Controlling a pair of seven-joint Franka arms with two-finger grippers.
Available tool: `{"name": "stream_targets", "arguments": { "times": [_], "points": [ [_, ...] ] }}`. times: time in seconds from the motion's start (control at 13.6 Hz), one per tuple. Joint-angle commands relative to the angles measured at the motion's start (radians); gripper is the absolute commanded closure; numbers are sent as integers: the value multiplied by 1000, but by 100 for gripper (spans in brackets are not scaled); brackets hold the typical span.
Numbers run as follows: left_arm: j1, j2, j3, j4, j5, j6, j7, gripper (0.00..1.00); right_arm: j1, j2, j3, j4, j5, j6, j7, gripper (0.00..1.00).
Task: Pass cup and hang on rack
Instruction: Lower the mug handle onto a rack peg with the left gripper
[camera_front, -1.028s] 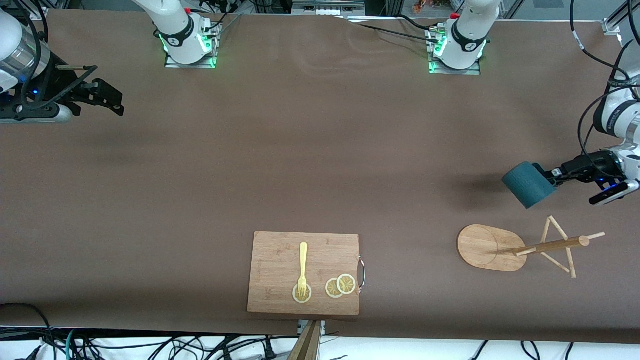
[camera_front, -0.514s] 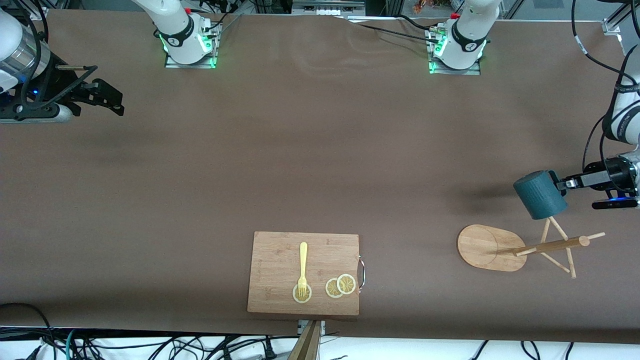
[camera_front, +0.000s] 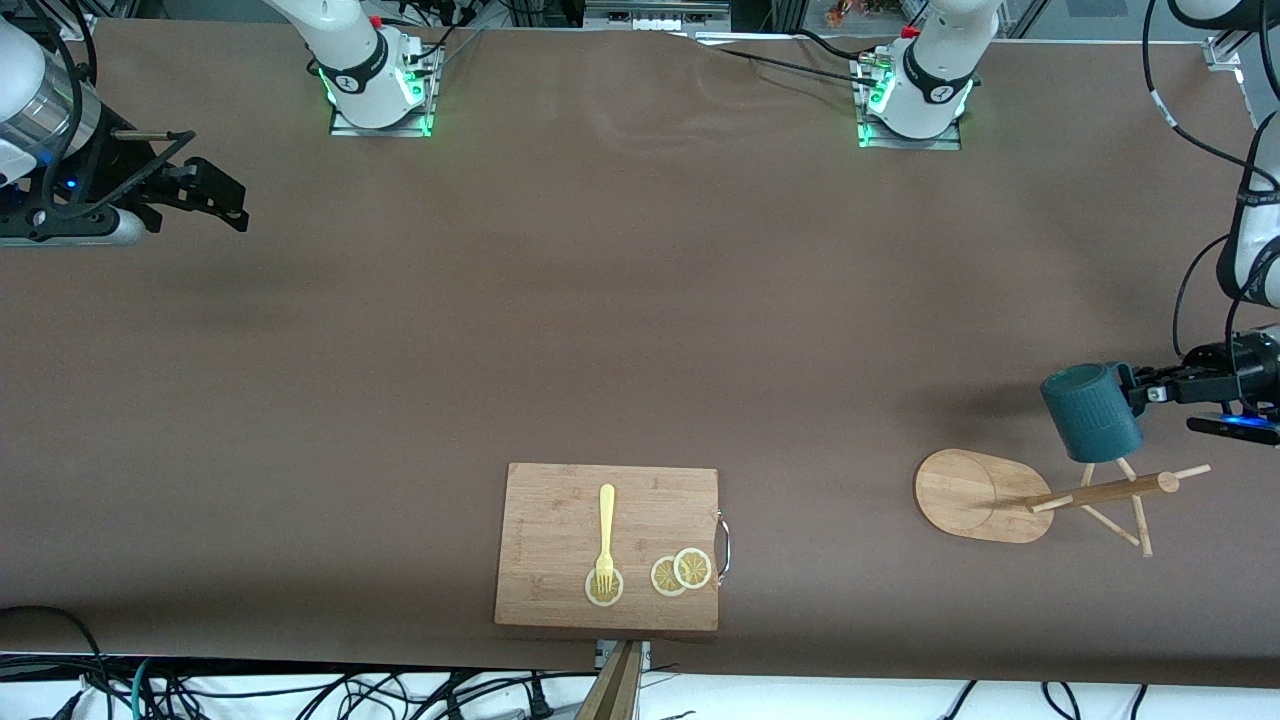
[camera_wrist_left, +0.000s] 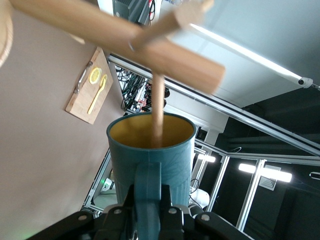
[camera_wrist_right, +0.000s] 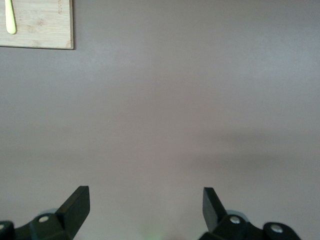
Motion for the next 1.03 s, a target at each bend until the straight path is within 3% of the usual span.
{"name": "stream_targets", "arguments": {
  "times": [0.0,0.59,0.66,0.88,0.95],
  "points": [
    [-5,91,-2,111,-45,-16,-26,100,-14,7,15,21,-8,-12,-13,0],
    [-8,130,0,126,-97,26,-29,100,-14,9,15,21,-8,-12,-13,0],
    [-8,131,0,126,-95,26,-26,95,-14,7,15,21,-8,-12,-14,0],
    [0,127,3,125,-79,20,-24,0,-14,7,13,21,-8,-12,-14,0],
    [3,121,6,125,-63,12,-24,0,-14,7,13,21,-8,-12,-14,0]
  ]
}}
